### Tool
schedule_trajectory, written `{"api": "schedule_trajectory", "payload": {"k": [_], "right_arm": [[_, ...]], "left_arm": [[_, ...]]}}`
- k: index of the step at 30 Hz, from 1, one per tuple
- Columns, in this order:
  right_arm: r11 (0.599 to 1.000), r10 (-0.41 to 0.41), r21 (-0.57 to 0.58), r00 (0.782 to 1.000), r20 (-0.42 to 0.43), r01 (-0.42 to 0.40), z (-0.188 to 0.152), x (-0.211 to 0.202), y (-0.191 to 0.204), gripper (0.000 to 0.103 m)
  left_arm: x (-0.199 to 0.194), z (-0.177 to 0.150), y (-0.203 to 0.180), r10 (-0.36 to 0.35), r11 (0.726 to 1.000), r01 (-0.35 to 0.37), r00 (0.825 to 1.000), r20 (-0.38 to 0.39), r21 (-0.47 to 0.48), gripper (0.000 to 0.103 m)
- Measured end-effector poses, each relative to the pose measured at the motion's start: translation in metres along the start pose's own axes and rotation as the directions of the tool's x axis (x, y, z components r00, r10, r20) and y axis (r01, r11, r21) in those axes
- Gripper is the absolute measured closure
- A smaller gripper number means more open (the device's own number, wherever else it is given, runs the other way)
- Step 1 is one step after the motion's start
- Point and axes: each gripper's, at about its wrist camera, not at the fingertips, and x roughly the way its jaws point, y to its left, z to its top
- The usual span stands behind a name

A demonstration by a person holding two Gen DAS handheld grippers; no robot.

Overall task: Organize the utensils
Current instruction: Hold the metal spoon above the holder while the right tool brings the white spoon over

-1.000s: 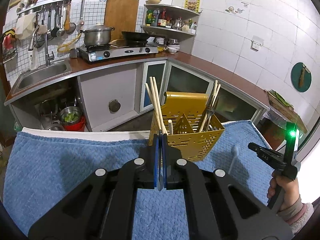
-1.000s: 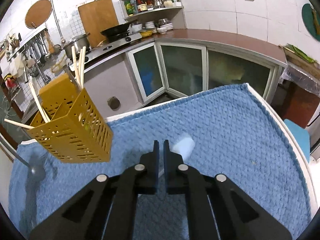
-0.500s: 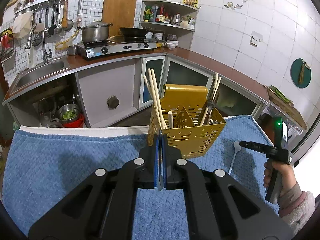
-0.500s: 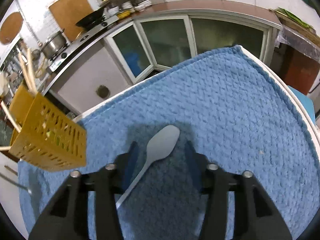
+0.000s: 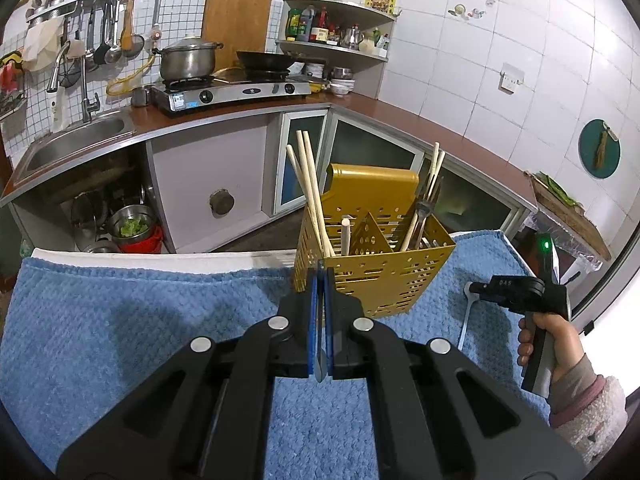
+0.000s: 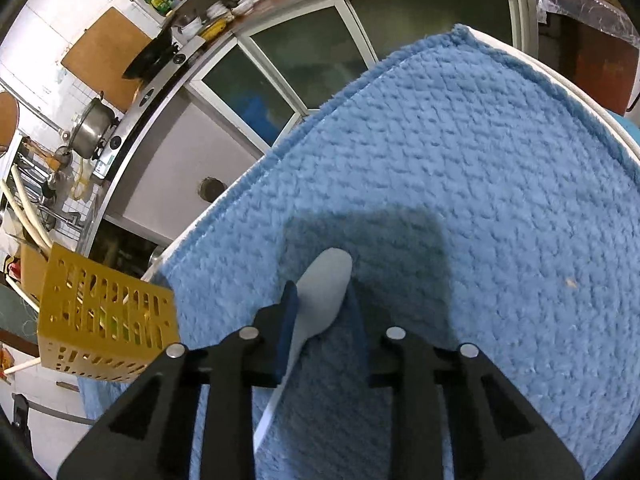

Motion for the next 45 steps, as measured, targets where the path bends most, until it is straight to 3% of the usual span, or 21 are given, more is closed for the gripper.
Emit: {"api": "schedule_trajectory", "payload": {"k": [6, 12, 13, 22, 31, 32, 34, 42, 45], "right_arm": [[1.0, -0.001, -0.023, 1.0, -0.002, 0.001, 0.006, -0.001, 0.001, 0.084], [0.995, -0.007, -0.1, 1.0, 0.023, 0.01, 0.011, -0.011, 0.017, 0.096], [0.994, -0.011, -0.109, 1.0, 0.025, 0.014, 0.013, -0.012, 0.019, 0.103], [0.986, -0.053, -0.162, 0.998, -0.043, 0.046, 0.01, 0.003, 0.034, 0.103], [0.969, -0.168, -0.191, 0.985, -0.047, 0.156, 0.015, -0.005, 0.029, 0.095], [0.967, -0.175, -0.195, 0.983, -0.05, 0.163, 0.014, -0.005, 0.029, 0.077], [0.964, -0.185, -0.202, 0.981, -0.053, 0.171, 0.013, -0.006, 0.031, 0.057], [0.953, -0.255, -0.19, 0.962, -0.094, 0.234, 0.01, 0.011, 0.05, 0.059], [0.927, -0.325, -0.224, 0.942, -0.084, 0.3, 0.01, 0.021, 0.061, 0.059]], "left_arm": [[0.007, -0.001, 0.002, -0.002, 1.0, 0.001, 1.0, -0.015, -0.015, 0.102], [0.005, 0.0, -0.002, 0.0, 1.0, 0.0, 1.0, -0.007, -0.004, 0.102], [0.005, 0.001, -0.002, -0.001, 1.0, 0.001, 1.0, -0.004, -0.004, 0.102], [0.006, 0.0, 0.001, 0.005, 1.0, -0.005, 1.0, -0.009, -0.003, 0.102], [0.008, -0.001, 0.0, -0.005, 1.0, 0.005, 1.0, -0.013, -0.002, 0.102], [0.008, -0.001, 0.0, -0.005, 1.0, 0.005, 1.0, -0.014, -0.002, 0.102], [0.009, -0.002, 0.0, -0.008, 1.0, 0.008, 1.0, -0.018, -0.002, 0.102], [0.009, -0.001, 0.002, -0.008, 1.0, 0.008, 1.0, -0.017, -0.007, 0.102], [0.011, 0.0, 0.003, -0.003, 1.0, 0.003, 1.0, -0.023, -0.003, 0.102]]}}
